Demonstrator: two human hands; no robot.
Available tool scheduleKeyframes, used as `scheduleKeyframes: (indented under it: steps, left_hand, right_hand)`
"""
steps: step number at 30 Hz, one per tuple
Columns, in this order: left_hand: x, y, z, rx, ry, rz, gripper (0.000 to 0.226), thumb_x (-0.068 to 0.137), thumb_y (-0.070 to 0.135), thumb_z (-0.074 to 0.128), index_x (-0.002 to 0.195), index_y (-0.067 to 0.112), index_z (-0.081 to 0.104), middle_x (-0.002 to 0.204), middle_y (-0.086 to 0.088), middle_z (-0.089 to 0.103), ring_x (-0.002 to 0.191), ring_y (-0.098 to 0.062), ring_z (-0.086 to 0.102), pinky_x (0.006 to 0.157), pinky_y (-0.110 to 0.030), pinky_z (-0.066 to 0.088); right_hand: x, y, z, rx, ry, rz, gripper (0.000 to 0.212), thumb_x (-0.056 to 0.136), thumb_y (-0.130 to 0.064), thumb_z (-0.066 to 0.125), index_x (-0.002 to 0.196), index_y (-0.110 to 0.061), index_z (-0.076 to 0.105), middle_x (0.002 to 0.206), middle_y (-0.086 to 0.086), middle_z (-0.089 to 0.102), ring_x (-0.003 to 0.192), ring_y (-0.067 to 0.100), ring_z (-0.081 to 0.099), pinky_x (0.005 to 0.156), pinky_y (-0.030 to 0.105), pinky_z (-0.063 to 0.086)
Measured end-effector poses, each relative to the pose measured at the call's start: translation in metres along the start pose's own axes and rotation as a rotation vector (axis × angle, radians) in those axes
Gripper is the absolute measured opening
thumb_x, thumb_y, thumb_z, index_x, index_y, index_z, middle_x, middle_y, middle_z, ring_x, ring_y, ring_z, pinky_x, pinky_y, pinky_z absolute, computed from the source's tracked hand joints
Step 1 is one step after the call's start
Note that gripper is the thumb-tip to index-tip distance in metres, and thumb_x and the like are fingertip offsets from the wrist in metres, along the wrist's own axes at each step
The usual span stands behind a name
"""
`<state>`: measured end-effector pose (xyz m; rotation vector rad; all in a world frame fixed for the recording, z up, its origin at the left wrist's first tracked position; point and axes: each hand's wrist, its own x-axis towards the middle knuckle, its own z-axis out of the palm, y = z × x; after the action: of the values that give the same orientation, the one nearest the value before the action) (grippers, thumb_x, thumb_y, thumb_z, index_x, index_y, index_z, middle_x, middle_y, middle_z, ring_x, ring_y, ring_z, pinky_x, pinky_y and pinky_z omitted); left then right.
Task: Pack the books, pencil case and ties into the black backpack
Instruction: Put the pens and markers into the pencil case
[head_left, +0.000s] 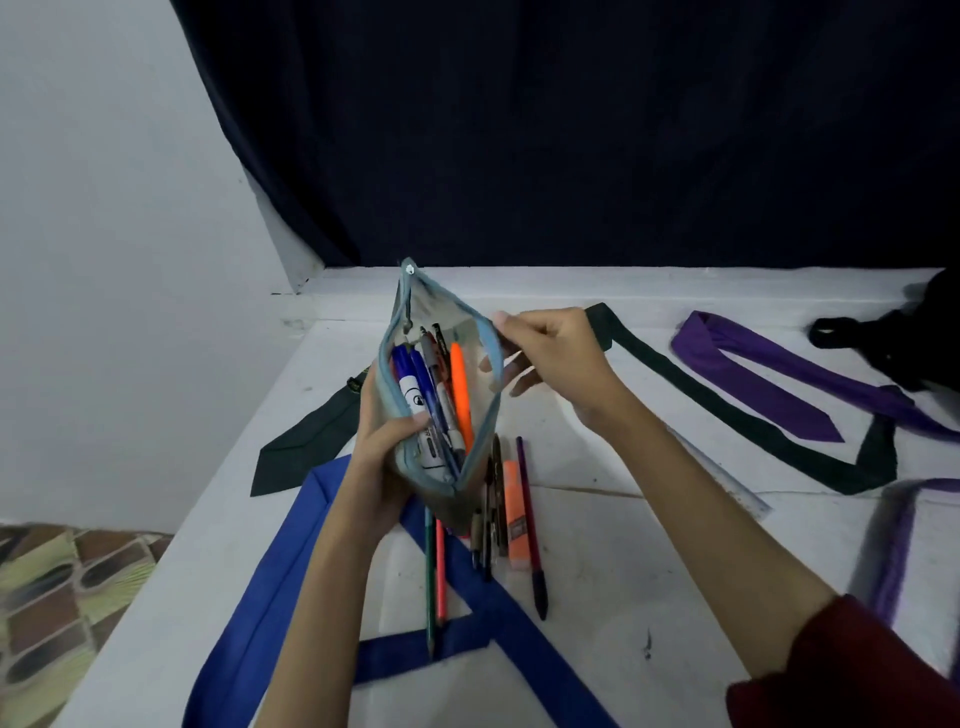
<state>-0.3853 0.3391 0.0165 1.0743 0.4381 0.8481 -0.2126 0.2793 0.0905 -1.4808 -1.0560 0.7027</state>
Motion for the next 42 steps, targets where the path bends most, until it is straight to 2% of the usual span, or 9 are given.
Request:
scheduleKeyframes:
  steps: [2, 8, 13, 18, 23, 28, 31, 37, 42]
  left_hand:
    - [-0.007, -0.001, -0.004, -0.03, 0.043, -0.009, 0.09, 0.056, 0.014, 0.072, 0.14, 0.016, 0.04, 0.11, -0.007, 0.063, 0.09, -0.021, 0.066, 0.068, -0.033, 0.056]
    - [-0.022, -0.009, -0.014, -0.069, 0.112, -0.019, 0.089, 0.056, 0.017, 0.068, 0.14, 0.021, 0.041, 0.115, -0.006, 0.061, 0.092, -0.02, 0.065, 0.069, -0.033, 0.057]
    - [-0.024, -0.011, -0.015, -0.047, 0.114, -0.041, 0.097, 0.051, 0.017, 0.077, 0.141, 0.023, 0.04, 0.118, -0.006, 0.061, 0.096, -0.021, 0.065, 0.069, -0.033, 0.056]
    - [-0.023, -0.013, -0.017, -0.036, 0.111, -0.058, 0.085, 0.06, 0.013, 0.067, 0.141, 0.021, 0.04, 0.122, -0.009, 0.059, 0.098, -0.022, 0.064, 0.069, -0.032, 0.056]
    - [-0.024, -0.014, -0.017, -0.03, 0.12, -0.028, 0.072, 0.069, 0.009, 0.057, 0.138, 0.027, 0.043, 0.118, -0.005, 0.063, 0.098, -0.022, 0.065, 0.071, -0.033, 0.057]
    - [-0.025, -0.013, -0.019, -0.031, 0.119, -0.05, 0.073, 0.069, 0.009, 0.056, 0.139, 0.026, 0.043, 0.12, -0.009, 0.061, 0.096, -0.021, 0.066, 0.067, -0.033, 0.057]
    - [-0.025, -0.014, -0.019, -0.029, 0.105, -0.036, 0.072, 0.07, 0.007, 0.056, 0.138, 0.027, 0.043, 0.118, -0.007, 0.063, 0.097, -0.022, 0.066, 0.068, -0.032, 0.057]
    - [-0.023, -0.017, -0.02, -0.018, 0.105, -0.084, 0.085, 0.061, 0.011, 0.068, 0.141, 0.021, 0.04, 0.123, -0.015, 0.059, 0.096, -0.024, 0.066, 0.066, -0.034, 0.056]
    - [-0.025, -0.019, -0.022, -0.007, 0.114, -0.105, 0.088, 0.06, 0.017, 0.07, 0.142, 0.021, 0.039, 0.13, -0.016, 0.056, 0.1, -0.026, 0.064, 0.069, -0.035, 0.056]
  right_hand:
    - [-0.007, 0.017, -0.005, 0.034, 0.018, 0.132, 0.031, 0.097, -0.022, 0.049, 0.079, -0.003, 0.067, 0.07, 0.013, 0.068, 0.053, 0.022, 0.061, 0.048, 0.026, 0.047]
    - [-0.034, 0.098, -0.007, -0.767, -0.111, 0.402, 0.02, 0.085, -0.024, 0.062, 0.088, -0.005, 0.066, 0.088, 0.009, 0.067, 0.079, 0.022, 0.059, 0.069, 0.028, 0.047]
    - [-0.04, 0.109, 0.004, -0.714, -0.138, 0.365, 0.032, 0.084, -0.039, 0.063, 0.084, -0.008, 0.063, 0.078, 0.004, 0.063, 0.077, 0.021, 0.062, 0.069, 0.031, 0.049]
    - [-0.038, 0.115, 0.015, -0.863, -0.107, 0.267, 0.042, 0.088, -0.049, 0.055, 0.062, -0.018, 0.043, 0.063, -0.002, 0.05, 0.066, 0.023, 0.057, 0.061, 0.028, 0.045]
    - [-0.033, 0.114, 0.016, -0.856, -0.095, 0.263, 0.044, 0.084, -0.048, 0.061, 0.062, -0.018, 0.037, 0.062, -0.002, 0.044, 0.066, 0.021, 0.051, 0.058, 0.028, 0.041]
    - [-0.021, 0.101, -0.003, -0.565, 0.047, 0.381, 0.024, 0.085, -0.031, 0.06, 0.079, -0.01, 0.049, 0.081, 0.011, 0.066, 0.075, 0.027, 0.066, 0.067, 0.036, 0.053]
    - [-0.015, 0.078, -0.02, -0.311, 0.161, 0.295, 0.012, 0.09, -0.018, 0.046, 0.082, -0.009, 0.043, 0.075, 0.011, 0.062, 0.055, 0.026, 0.06, 0.053, 0.034, 0.051]
    - [-0.027, 0.088, 0.009, -0.68, -0.23, 0.374, 0.037, 0.084, -0.041, 0.066, 0.074, -0.012, 0.044, 0.065, -0.001, 0.043, 0.053, 0.012, 0.04, 0.049, 0.023, 0.033]
    - [-0.037, 0.104, 0.025, -0.627, -0.23, 0.41, 0.038, 0.076, -0.032, 0.074, 0.065, -0.015, 0.042, 0.062, 0.001, 0.047, 0.052, 0.013, 0.044, 0.051, 0.024, 0.037]
